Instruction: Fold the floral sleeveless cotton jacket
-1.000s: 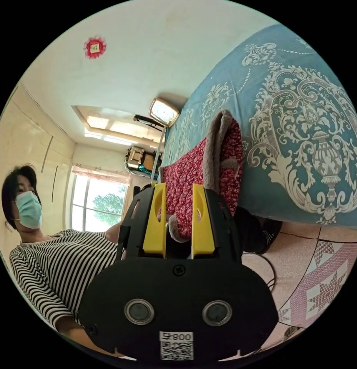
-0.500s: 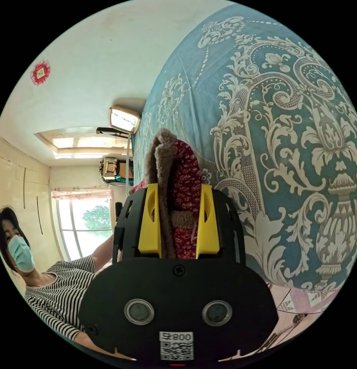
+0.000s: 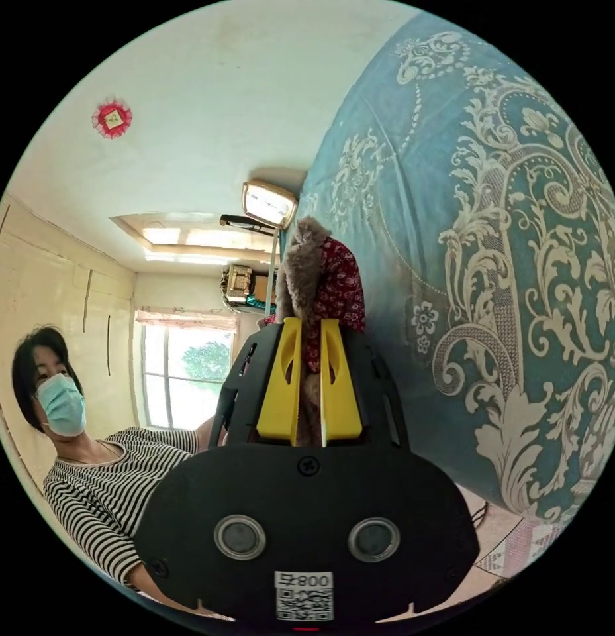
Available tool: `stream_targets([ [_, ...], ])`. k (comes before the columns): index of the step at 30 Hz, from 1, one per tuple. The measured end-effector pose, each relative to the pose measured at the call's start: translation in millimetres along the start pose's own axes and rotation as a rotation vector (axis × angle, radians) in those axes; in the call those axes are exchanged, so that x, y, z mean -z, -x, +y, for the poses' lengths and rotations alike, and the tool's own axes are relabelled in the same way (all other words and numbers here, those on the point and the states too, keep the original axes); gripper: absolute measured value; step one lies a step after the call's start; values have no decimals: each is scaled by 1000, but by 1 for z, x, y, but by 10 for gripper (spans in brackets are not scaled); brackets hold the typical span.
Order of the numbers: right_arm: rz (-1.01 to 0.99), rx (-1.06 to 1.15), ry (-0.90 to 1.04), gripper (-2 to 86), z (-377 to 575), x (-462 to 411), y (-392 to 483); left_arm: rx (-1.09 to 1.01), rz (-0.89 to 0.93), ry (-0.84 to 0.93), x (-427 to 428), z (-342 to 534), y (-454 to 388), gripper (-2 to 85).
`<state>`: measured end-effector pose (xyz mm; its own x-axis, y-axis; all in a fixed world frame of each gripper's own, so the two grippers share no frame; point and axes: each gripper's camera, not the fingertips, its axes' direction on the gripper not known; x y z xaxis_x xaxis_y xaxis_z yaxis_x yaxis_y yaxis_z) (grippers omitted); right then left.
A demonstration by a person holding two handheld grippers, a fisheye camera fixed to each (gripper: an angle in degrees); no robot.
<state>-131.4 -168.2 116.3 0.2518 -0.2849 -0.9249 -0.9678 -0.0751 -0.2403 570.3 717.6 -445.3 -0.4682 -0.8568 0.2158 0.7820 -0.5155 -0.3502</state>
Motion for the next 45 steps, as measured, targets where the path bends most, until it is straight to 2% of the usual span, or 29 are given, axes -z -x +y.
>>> stream_targets([
  [7, -80, 182, -106, 43, -21, 16, 77, -170, 111, -78, -19, -37, -67, 27],
  [10, 19, 213, -124, 49, -43, 23, 100, -177, 42, -63, -39, -59, -80, 27],
  [16, 148, 21, -78, 54, -97, -12, 63, -13, -37, -102, -89, -91, -67, 21],
  [18, 169, -42, -130, 35, -106, -13, 59, 7, -19, -146, -96, -94, -71, 18],
  [22, 200, -13, -271, 8, -112, -8, 88, -68, -26, -138, -122, -103, -108, 7],
  [24, 241, 71, -239, 4, -120, -26, 119, -131, -57, -85, -146, -112, -134, 5],
  [27, 416, 220, -72, 2, -148, -89, 176, -266, -154, 30, -203, -131, -185, 3],
  [30, 649, 363, 106, 1, -175, -171, 220, -389, -349, 155, -270, -147, -231, 2],
  [31, 703, 404, 170, 1, -184, -202, 232, -426, -477, 190, -296, -152, -245, 2],
  [32, 739, 445, 209, 1, -190, -232, 243, -477, -683, 197, -320, -154, -257, 2],
  [34, 792, 503, 265, 0, -197, -273, 255, -497, -942, 201, -353, -156, -263, 2],
  [35, 841, 522, 312, 0, -200, -301, 258, -530, -989, 272, -373, -157, -260, 1],
  [37, 959, 531, 367, 1, -204, -339, 253, -513, -980, 301, -391, -158, -253, 1],
  [39, 1038, 579, 343, 1, -201, -360, 254, -488, -933, 255, -394, -160, -259, 1],
  [42, 1060, 621, 289, 1, -199, -364, 266, -456, -888, 267, -404, -166, -273, 1],
  [45, 993, 598, 299, 1, -210, -343, 285, -497, -814, 207, -407, -165, -313, 1],
])
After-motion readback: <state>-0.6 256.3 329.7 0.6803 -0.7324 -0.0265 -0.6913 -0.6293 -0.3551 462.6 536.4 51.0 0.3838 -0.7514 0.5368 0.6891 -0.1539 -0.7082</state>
